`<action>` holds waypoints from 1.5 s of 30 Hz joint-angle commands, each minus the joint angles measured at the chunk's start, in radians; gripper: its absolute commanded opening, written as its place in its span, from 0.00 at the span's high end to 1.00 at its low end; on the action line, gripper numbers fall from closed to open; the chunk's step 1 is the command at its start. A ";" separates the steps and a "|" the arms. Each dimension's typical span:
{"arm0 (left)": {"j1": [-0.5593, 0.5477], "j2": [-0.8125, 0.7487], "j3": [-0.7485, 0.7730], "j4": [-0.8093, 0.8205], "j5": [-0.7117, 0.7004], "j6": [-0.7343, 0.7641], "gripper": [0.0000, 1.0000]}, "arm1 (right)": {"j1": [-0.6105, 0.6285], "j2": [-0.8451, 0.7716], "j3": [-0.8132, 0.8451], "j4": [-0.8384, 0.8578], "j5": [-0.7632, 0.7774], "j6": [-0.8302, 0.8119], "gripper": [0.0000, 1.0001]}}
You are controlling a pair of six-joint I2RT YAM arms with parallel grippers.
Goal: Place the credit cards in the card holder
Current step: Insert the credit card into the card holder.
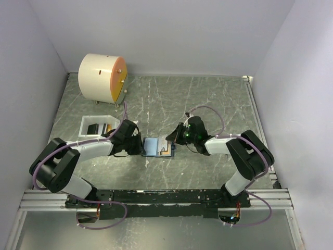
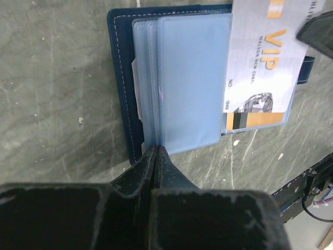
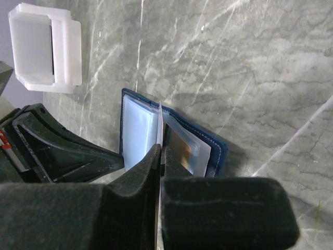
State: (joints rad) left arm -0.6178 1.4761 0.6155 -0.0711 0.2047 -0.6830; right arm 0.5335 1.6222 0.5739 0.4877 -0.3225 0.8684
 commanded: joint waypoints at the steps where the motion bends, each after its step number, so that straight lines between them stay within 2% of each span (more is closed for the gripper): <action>1: -0.022 0.035 0.019 0.007 -0.048 0.028 0.93 | -0.006 0.030 -0.021 0.047 -0.036 0.025 1.00; 8: -0.036 0.025 0.050 -0.042 -0.068 0.016 0.93 | -0.017 0.015 -0.030 0.072 -0.068 0.060 1.00; 12: -0.036 -0.047 0.065 -0.084 -0.111 -0.012 0.83 | -0.024 -0.009 -0.037 0.065 -0.063 0.059 1.00; 16: -0.038 -0.075 0.059 -0.106 -0.166 -0.013 0.78 | -0.026 -0.008 -0.037 0.079 -0.069 0.071 1.00; 25: -0.040 0.023 0.044 -0.057 -0.116 0.005 0.89 | -0.026 0.027 -0.028 0.122 -0.083 0.103 1.00; 45: -0.058 0.030 0.035 -0.046 -0.114 -0.004 0.88 | -0.026 0.077 -0.070 0.166 -0.021 0.062 1.00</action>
State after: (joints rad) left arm -0.6590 1.4853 0.6571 -0.1287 0.0868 -0.6884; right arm 0.5121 1.6878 0.5194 0.6373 -0.3702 0.9672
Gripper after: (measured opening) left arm 0.123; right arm 0.007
